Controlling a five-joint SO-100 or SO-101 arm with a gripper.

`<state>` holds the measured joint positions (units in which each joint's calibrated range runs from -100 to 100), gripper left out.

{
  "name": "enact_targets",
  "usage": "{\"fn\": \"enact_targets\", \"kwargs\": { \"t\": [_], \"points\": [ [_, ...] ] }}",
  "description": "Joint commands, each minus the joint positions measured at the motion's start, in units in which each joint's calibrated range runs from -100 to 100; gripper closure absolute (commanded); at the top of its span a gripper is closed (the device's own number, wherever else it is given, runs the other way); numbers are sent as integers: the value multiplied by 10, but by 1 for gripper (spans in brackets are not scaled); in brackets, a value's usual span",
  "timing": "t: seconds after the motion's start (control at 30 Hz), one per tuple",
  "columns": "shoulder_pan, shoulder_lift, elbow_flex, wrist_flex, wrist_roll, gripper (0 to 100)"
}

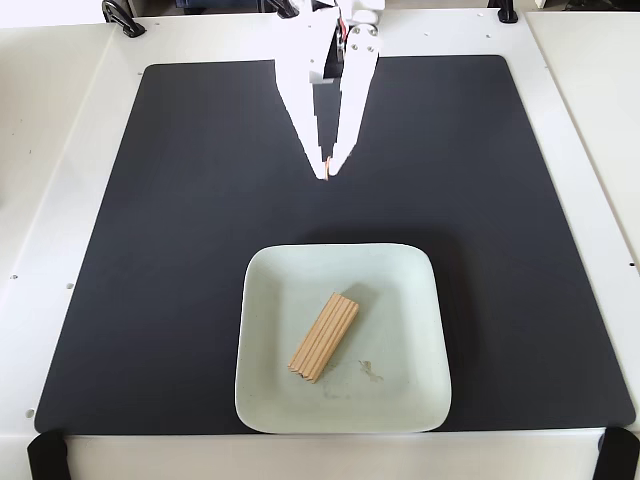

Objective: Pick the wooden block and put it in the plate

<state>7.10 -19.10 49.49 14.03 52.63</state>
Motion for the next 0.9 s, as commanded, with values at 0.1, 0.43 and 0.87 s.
{"fn": "enact_targets", "kwargs": {
  "t": [0.1,0.43,0.87],
  "points": [
    [-23,-252,234,1,13,99],
    [-50,-532,500,2,17,99],
    [-109,-779,501,466,16,99]
  ]
}}
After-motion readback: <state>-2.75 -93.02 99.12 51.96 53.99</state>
